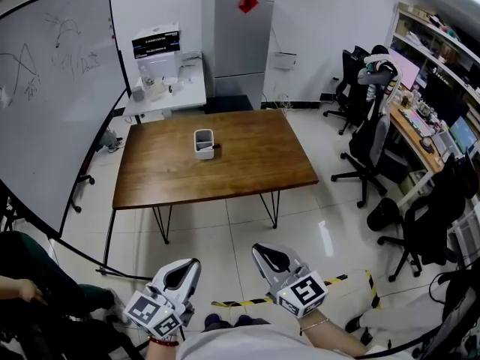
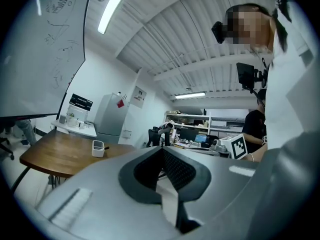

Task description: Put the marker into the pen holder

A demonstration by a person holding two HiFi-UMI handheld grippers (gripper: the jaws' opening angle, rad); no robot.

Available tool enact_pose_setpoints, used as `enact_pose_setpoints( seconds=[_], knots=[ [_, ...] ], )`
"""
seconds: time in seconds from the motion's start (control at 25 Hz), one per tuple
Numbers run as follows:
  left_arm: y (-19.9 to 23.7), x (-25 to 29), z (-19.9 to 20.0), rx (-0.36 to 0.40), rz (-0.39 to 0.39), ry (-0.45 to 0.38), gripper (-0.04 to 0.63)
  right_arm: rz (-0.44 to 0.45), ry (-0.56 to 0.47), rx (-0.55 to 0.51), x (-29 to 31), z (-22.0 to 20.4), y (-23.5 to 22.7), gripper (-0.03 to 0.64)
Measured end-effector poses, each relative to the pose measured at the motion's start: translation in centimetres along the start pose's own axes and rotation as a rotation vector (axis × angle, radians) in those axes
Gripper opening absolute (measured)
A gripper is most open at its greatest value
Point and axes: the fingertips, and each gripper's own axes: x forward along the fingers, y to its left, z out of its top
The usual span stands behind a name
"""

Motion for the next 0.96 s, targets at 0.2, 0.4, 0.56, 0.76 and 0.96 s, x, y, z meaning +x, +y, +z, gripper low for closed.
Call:
enact_pose_setpoints(
  seconds=[0.2, 0.4, 0.56, 0.76, 0.96],
  knots=[
    [-0.1, -0.5, -0.2, 0.027, -0.038, 0.027, -0.012, 0.034, 0.003, -0.003, 1.5, -0.3, 2.6, 0.001],
    [0.5, -0.7, 0.0, 0.054, -0.055, 0.039, -0.012, 0.068, -0.005, -0.013, 2.5, -0.2, 4.2, 0.001],
    [0.6, -0.4, 0.0, 0.05, -0.073, 0.035, -0.012, 0.072, -0.004, -0.022, 2.8, -0.2, 4.6, 0.001],
    [0.9, 0.0, -0.1, 0.046, -0.09, 0.045, -0.012, 0.057, 0.016, -0.017, 3.1, -0.5, 4.2, 0.0],
    [1.3, 0.7, 0.0, 0.047, -0.096, 0.043, -0.012, 0.05, 0.022, -0.021, 3.1, -0.6, 3.6, -0.005]
  ],
)
